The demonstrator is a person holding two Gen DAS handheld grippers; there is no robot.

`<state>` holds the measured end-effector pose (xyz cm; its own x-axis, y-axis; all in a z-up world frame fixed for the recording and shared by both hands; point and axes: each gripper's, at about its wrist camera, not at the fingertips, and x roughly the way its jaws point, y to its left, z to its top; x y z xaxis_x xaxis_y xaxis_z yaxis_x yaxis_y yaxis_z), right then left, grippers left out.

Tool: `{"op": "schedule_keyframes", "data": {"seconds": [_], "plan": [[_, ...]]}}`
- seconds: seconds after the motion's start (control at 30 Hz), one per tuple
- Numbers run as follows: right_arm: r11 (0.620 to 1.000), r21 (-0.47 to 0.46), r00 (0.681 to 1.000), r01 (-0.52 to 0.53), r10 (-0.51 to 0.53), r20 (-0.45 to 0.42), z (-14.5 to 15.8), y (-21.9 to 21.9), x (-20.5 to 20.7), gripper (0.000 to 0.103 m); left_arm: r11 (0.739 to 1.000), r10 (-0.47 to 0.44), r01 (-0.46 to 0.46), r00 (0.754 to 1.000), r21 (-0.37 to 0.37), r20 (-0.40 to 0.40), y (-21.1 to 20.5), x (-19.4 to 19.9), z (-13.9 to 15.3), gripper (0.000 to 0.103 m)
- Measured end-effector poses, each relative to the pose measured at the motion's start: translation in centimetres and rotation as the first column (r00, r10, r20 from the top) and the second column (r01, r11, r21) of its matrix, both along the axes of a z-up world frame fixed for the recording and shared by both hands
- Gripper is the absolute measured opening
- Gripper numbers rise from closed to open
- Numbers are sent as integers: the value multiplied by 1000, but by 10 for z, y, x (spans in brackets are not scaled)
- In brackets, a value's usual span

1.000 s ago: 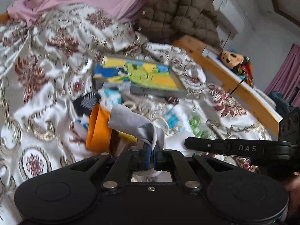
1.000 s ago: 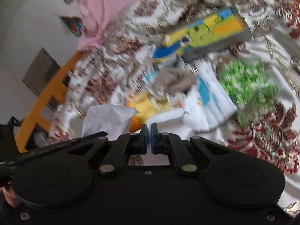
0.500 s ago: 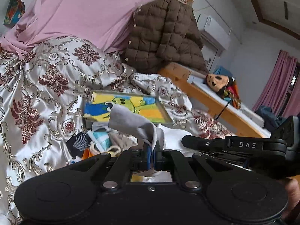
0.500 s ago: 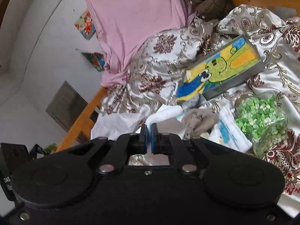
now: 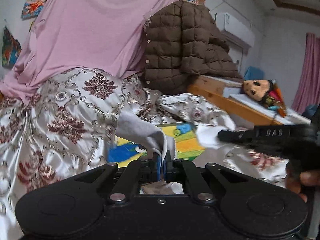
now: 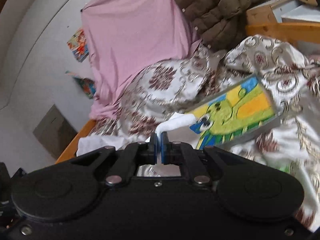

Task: Organize soft objects
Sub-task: 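Lift the grey sock with the left tool while the right tool carries the white cloth to the picture tray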

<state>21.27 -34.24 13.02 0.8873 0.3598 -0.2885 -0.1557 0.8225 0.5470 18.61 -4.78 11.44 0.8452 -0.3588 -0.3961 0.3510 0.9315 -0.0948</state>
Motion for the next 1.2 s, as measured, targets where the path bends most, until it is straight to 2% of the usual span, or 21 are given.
{"op": "schedule_keyframes", "data": {"seconds": [0.1, 0.23, 0.4, 0.53, 0.67, 0.83, 1.07, 1.2], "plan": [[999, 19, 999, 29, -29, 23, 1, -12, 38, 0, 999, 10, -11, 1000, 51, 9, -12, 35, -6, 2], [997, 41, 998, 61, -63, 31, -7, -27, 90, 0, 997, 25, -26, 1000, 74, 16, -25, 78, -14, 2], [993, 72, 996, 93, -93, 5, -26, -42, 151, 0, 994, 35, -37, 999, 104, 19, -47, 135, -29, 2], [982, 130, 991, 135, -131, -36, -54, -61, 187, 0, 991, 57, -57, 998, 124, 3, -64, 179, -45, 2], [972, 152, 981, 181, -166, -105, -91, -75, 204, 0, 984, 64, -60, 998, 170, -19, -82, 211, -67, 2], [960, 143, 956, 242, -210, -204, -120, -93, 214, 0, 974, 64, -48, 996, 220, -63, -107, 237, -91, 2], [940, 151, 919, 306, -251, -304, -160, -113, 228, 0, 968, 68, -26, 985, 251, -159, -125, 254, -116, 3], [941, 131, 907, 313, -255, -336, -175, -119, 237, 2, 971, 63, -4, 969, 238, -238, -130, 261, -126, 3]]}}
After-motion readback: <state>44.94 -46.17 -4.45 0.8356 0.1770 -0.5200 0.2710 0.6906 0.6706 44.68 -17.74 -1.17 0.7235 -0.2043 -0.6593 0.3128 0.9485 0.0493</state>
